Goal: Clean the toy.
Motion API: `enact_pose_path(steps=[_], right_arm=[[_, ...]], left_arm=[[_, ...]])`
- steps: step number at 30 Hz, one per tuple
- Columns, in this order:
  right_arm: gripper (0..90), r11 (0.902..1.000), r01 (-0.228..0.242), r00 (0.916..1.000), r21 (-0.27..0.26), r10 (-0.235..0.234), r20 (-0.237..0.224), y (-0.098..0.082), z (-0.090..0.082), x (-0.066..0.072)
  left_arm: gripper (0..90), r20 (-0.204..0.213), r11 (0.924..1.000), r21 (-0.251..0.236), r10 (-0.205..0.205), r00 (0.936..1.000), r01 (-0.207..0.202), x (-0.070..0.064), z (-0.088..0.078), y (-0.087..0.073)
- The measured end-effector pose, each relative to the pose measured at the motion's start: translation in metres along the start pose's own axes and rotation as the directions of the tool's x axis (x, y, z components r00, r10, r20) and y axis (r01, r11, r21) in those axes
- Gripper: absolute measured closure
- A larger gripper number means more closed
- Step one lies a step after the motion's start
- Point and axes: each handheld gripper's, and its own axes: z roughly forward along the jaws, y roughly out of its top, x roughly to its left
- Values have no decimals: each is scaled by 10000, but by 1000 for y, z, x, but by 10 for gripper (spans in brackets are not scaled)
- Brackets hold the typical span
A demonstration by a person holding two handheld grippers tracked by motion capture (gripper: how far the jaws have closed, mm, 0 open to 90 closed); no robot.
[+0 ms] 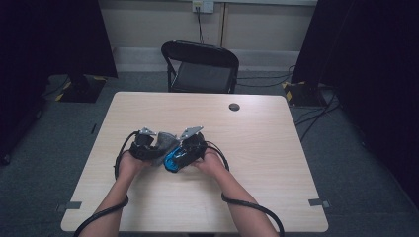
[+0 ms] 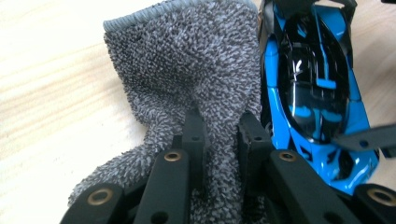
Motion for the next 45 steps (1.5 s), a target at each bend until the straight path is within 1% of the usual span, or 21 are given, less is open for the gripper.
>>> enact_pose_path(steps=[5,8,11,12,13,14,18,24,27,29,31,34,35,37,41,43,45], right_arm=[[16,10000,-9,10000,-26,9,12,0,0,1],[16,10000,-3,10000,-9,3,1,0,0,0],[16,10000,-17,10000,-58,17,29,-1,0,1],[16,10000,-20,10000,-56,20,28,-1,0,1],[16,10000,-15,10000,-44,15,22,0,0,1],[16,10000,-11,10000,-25,11,21,0,0,1],[16,10000,-30,10000,31,29,33,0,0,1],[16,10000,-30,10000,41,30,37,0,0,1],[16,10000,-36,10000,-48,37,57,-1,0,1],[16,9998,-59,10000,-176,60,67,-2,0,1],[15,9998,-64,9999,-190,66,87,-2,0,1],[16,9999,-69,9999,-107,70,84,-2,-1,1],[15,9999,-64,9999,-95,65,89,-1,-1,1],[16,9999,-76,9999,-123,77,84,-2,-1,1],[15,9998,-90,9999,-202,92,127,-3,-1,1],[14,9997,-110,9998,-196,113,152,-3,-1,2],[14,9998,-111,9999,-135,112,129,-2,-1,2]], left_arm=[[761,-73,9998,-66,-173,9998,173,-3,-6,-7],[762,-68,9994,0,-338,9994,338,-4,-10,-11],[762,-48,9995,99,-310,9995,310,-6,-15,-16],[762,-17,9992,63,-405,9992,405,-7,-16,-17],[762,25,9993,104,-365,9993,365,-7,-18,-19],[762,70,9990,62,-448,9990,447,-8,-19,-21],[762,155,9985,6,-546,9984,546,-11,-24,-29],[762,302,9993,-3,-370,9989,370,-18,-32,-38],[761,405,9992,-40,-392,9984,394,-20,-35,-43],[761,472,9988,-38,-479,9977,482,-21,-37,-46],[761,494,9986,-61,-525,9974,529,-23,-38,-48],[761,539,9994,27,-338,9980,337,-26,-41,-50],[761,554,9994,30,-352,9978,351,-27,-41,-50],[760,545,9997,43,-255,9982,253,-28,-43,-52],[759,609,9991,-39,-418,9973,421,-26,-47,-54],[758,586,9988,-124,-456,9972,464,-26,-48,-55],[756,554,9989,-195,-411,9976,423,-27,-50,-55]])
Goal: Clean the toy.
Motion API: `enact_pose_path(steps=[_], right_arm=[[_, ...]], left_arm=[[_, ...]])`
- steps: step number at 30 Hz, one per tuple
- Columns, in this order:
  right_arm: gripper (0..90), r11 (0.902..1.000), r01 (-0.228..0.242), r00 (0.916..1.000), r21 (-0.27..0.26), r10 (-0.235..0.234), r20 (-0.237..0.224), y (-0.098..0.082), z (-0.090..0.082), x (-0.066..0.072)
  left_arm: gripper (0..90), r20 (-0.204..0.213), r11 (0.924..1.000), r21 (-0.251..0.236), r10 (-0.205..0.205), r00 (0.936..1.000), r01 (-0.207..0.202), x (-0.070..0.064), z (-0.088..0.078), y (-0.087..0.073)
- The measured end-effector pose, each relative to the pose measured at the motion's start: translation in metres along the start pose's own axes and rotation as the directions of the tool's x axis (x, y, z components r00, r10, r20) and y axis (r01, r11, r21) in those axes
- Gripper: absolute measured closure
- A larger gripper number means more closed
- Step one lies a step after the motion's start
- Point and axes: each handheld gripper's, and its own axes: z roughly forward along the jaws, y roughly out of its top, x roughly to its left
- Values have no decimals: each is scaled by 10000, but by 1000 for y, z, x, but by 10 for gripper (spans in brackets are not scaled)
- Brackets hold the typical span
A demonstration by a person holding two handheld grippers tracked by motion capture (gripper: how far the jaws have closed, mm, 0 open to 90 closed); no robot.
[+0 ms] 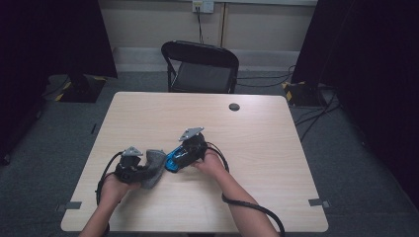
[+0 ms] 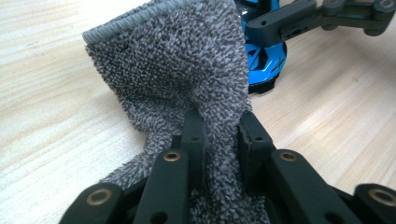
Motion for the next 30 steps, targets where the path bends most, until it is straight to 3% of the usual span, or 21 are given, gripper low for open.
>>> enact_pose_path(steps=[8,13,19,22,24,27,30], right_arm=[[13,10000,-18,9999,31,18,123,0,0,2],[13,10000,-53,9998,44,52,207,0,-1,2],[38,9999,26,9998,124,-29,206,1,-4,3],[131,9999,-82,9999,-63,82,-146,2,-9,1],[148,9995,-259,9981,-152,250,-558,4,-13,-2],[205,9988,-437,9939,209,456,-1003,7,-19,-8],[193,9985,-466,9937,280,493,-1008,10,-27,-12]], left_arm=[[750,-20,9998,-176,92,10000,-92,0,-7,2],[727,-70,9977,-459,501,9987,-503,-1,-12,5],[722,24,9965,-704,446,9990,-444,0,-17,10],[723,-20,9957,-746,552,9985,-552,-1,-20,12],[724,-32,9952,-753,631,9980,-631,-2,-22,14],[724,-43,9945,-803,675,9977,-677,-3,-23,17],[724,-7,9937,-801,780,9970,-778,-6,-23,21]])
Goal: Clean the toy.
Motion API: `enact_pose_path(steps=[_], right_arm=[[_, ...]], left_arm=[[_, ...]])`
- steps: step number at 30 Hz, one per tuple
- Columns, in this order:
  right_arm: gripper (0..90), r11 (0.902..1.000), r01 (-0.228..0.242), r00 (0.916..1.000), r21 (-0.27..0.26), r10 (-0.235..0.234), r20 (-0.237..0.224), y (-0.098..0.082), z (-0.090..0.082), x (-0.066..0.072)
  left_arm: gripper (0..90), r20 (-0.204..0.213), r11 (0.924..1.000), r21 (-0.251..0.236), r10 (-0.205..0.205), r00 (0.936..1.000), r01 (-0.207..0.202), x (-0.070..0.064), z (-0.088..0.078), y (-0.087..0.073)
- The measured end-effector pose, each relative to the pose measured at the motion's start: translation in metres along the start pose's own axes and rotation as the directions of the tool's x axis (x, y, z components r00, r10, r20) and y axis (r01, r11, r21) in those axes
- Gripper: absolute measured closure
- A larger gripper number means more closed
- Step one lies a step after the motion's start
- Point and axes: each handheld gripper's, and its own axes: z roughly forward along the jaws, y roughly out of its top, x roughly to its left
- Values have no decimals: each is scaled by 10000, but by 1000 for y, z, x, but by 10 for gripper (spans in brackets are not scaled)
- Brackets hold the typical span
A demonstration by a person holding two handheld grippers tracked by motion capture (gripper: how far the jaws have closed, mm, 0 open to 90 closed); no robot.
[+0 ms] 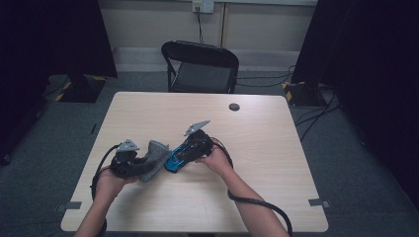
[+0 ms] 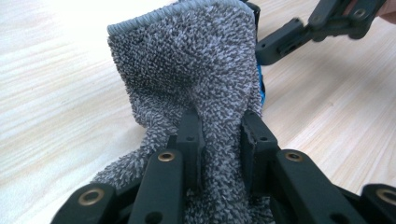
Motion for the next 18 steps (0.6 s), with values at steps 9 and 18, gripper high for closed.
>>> enact_pose_path(steps=[9,18], right_arm=[[154,9996,226,9995,-164,-222,217,4,-25,-7],[148,9996,82,9996,-286,-74,269,-3,-51,-18]], left_arm=[[725,319,9992,70,394,9987,-397,-14,7,14],[727,657,9951,-20,987,9929,-988,-35,20,35]])
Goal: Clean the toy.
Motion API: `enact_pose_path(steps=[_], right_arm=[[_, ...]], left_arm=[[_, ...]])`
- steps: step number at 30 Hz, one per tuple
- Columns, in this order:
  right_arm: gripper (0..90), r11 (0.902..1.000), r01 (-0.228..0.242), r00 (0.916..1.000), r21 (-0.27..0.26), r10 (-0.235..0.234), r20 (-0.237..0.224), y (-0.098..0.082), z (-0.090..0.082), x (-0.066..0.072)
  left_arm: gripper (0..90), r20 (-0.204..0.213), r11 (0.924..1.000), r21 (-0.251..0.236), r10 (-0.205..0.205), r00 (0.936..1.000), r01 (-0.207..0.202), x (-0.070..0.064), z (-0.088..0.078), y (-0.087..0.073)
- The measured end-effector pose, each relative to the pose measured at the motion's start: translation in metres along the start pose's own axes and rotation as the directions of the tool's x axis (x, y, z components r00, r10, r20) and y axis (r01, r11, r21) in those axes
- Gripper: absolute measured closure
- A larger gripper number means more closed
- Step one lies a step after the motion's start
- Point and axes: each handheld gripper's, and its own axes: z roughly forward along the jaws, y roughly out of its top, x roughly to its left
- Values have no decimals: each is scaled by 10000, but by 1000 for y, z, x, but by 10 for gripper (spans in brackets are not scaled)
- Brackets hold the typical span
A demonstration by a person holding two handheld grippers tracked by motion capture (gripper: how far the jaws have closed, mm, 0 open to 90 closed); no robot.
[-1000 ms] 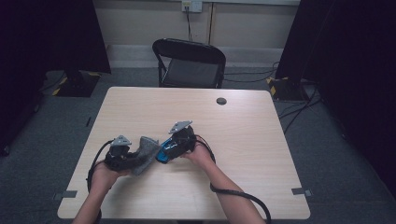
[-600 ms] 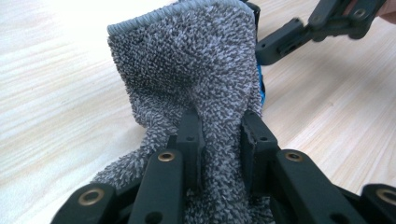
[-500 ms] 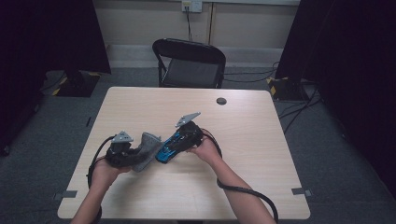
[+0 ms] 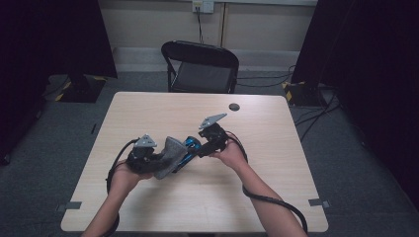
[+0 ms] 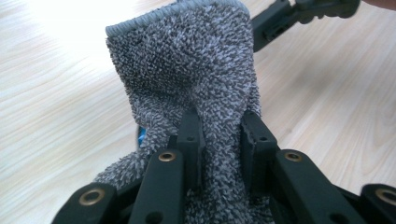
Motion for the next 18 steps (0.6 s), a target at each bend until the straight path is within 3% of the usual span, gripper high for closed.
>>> enact_pose_path(steps=[10,18], right_arm=[[148,9999,-10,9994,108,6,336,-18,-27,-17],[150,9998,-198,9965,15,196,810,-28,-56,-31]], left_arm=[[728,710,9991,112,396,9967,-405,-26,34,18],[728,1135,9952,247,910,9894,-944,-45,56,32]])
